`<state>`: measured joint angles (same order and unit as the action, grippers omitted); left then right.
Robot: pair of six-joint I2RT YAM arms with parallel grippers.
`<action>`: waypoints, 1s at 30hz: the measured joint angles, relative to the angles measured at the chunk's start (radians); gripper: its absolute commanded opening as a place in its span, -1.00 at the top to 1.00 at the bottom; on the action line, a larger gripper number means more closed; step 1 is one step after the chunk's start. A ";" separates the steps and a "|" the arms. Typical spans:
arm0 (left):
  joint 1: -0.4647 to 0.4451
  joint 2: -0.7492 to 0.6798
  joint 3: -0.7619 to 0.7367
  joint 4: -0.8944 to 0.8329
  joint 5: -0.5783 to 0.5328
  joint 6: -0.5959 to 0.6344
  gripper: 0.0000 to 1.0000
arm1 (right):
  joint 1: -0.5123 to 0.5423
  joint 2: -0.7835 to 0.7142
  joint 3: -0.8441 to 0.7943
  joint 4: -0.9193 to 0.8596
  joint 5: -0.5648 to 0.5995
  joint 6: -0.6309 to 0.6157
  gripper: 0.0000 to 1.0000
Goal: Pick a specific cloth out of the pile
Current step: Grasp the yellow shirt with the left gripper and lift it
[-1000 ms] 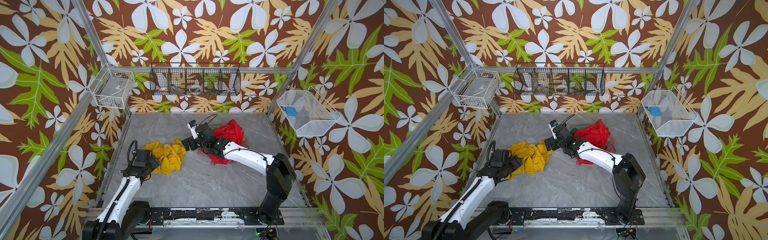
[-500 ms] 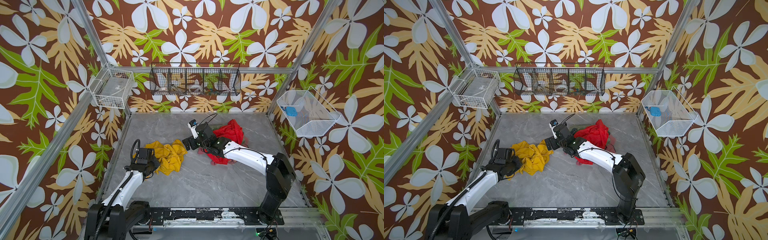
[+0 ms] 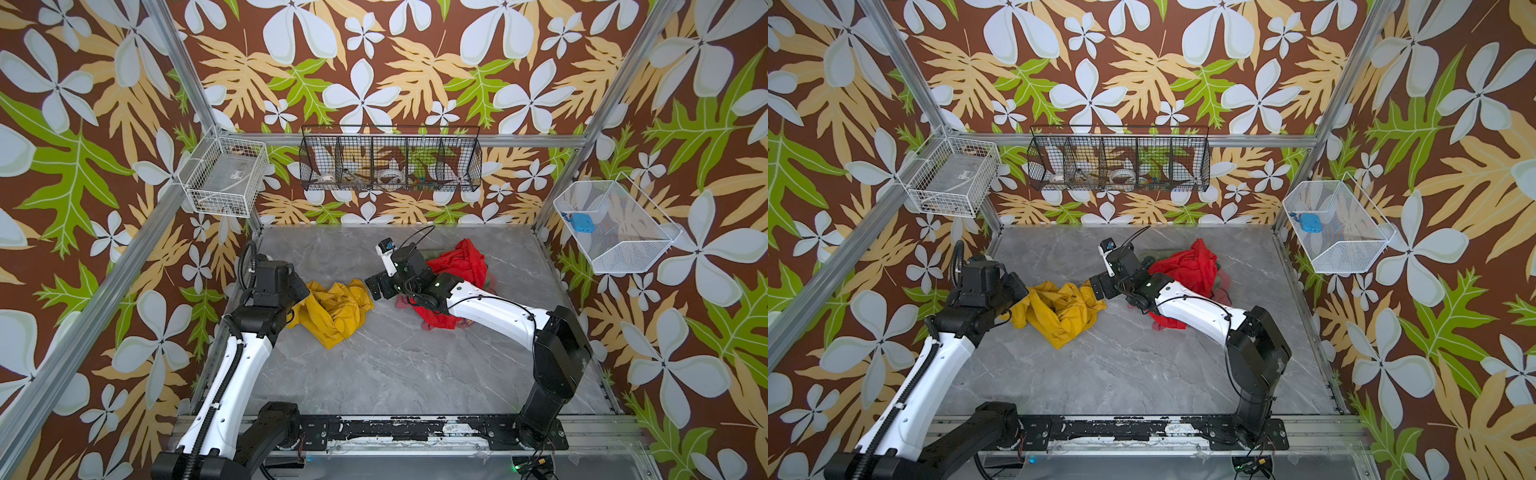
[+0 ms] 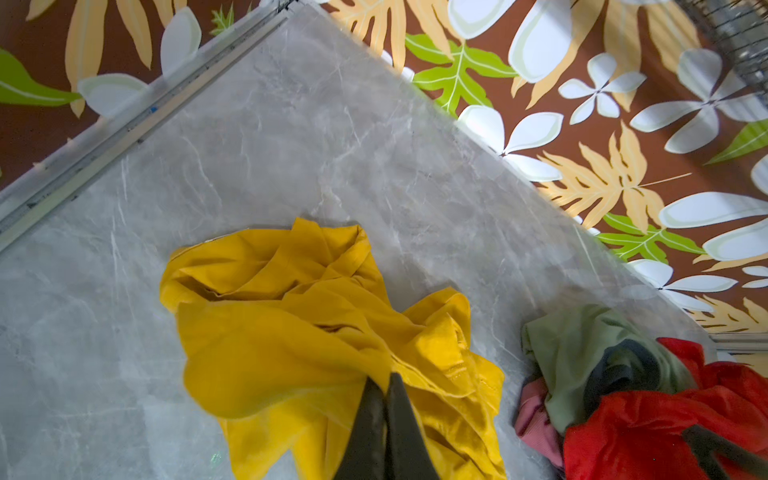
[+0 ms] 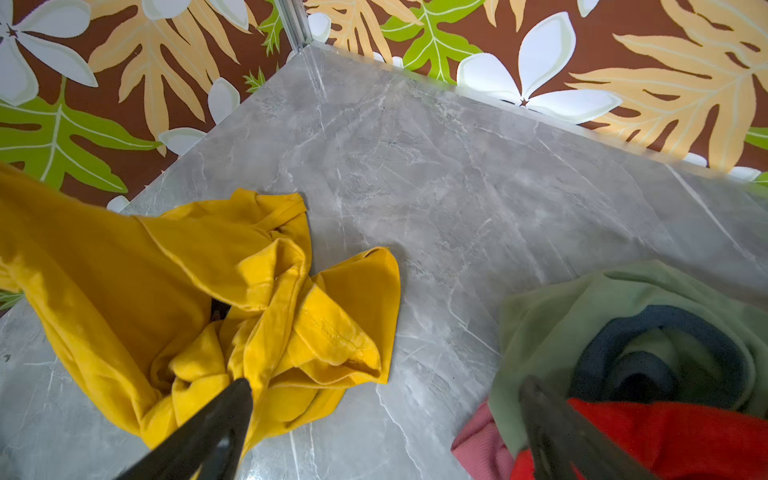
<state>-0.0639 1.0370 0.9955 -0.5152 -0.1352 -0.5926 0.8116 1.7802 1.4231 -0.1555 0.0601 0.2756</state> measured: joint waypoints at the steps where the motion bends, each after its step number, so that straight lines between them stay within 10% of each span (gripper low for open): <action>1: 0.000 0.023 0.036 -0.003 0.001 0.006 1.00 | 0.000 0.000 0.000 -0.003 0.000 0.000 -0.99; 30: 0.000 0.358 0.873 -0.034 -0.044 0.183 1.00 | 0.000 -0.015 -0.034 -0.020 0.000 0.025 -0.99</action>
<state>-0.0635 1.3952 1.8687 -0.5495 -0.1795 -0.4099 0.8116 1.7653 1.3888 -0.1757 0.0601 0.3004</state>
